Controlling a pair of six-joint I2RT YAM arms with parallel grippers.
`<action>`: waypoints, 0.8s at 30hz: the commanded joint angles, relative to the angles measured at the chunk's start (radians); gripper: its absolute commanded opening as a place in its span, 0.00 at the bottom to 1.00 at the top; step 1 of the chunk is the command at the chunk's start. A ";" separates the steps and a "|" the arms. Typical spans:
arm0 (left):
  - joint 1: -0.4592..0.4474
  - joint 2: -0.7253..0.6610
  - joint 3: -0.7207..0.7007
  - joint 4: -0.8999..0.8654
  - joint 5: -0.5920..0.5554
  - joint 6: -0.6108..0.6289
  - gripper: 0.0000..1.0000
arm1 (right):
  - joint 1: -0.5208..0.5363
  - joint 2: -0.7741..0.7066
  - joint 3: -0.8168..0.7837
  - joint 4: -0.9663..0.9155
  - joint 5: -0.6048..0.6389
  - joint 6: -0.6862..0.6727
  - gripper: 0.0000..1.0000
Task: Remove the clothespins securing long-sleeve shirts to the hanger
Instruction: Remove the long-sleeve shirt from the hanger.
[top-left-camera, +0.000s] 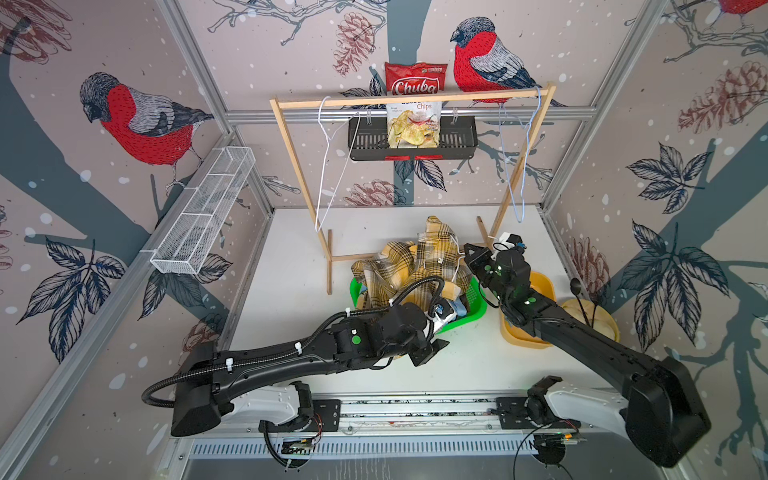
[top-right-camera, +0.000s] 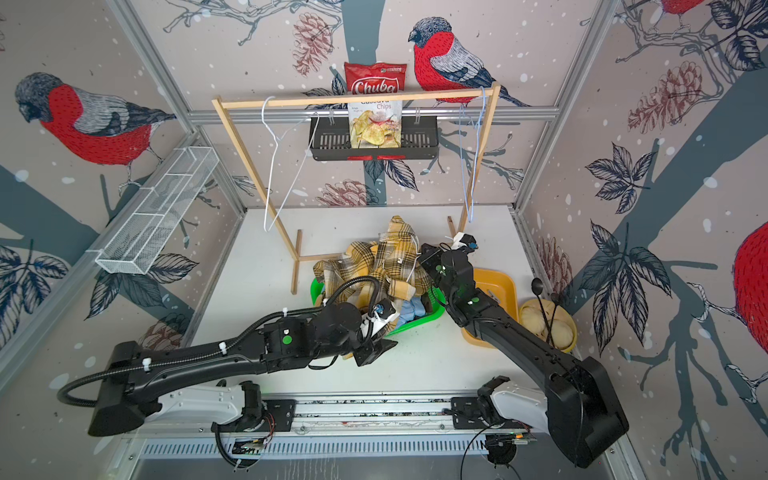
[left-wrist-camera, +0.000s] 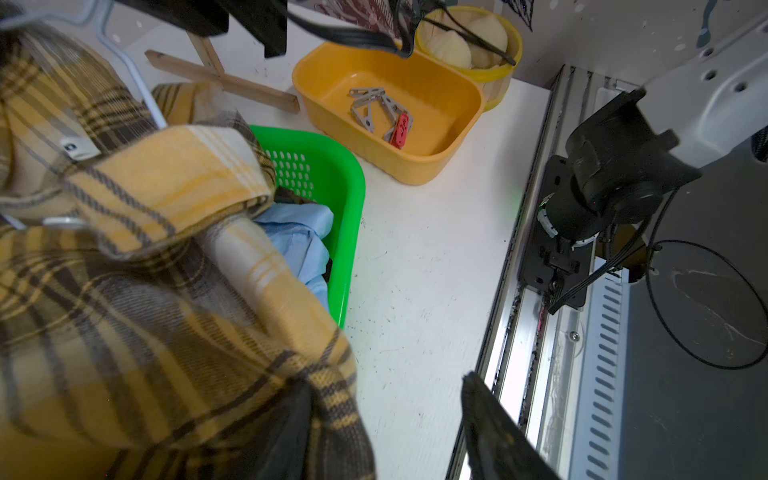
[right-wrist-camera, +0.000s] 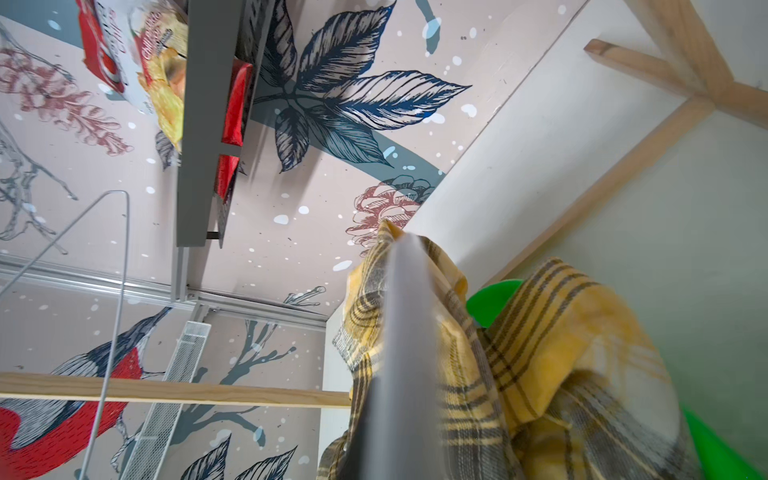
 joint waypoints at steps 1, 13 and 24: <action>-0.006 -0.021 0.028 -0.019 -0.060 0.066 0.66 | 0.018 0.018 0.066 -0.139 0.075 -0.006 0.00; -0.008 -0.014 0.016 -0.071 -0.366 0.047 0.69 | 0.022 0.017 0.212 -0.317 0.119 -0.003 0.00; -0.009 -0.026 0.023 -0.103 -0.398 0.014 0.00 | 0.020 0.045 0.294 -0.380 0.135 -0.015 0.00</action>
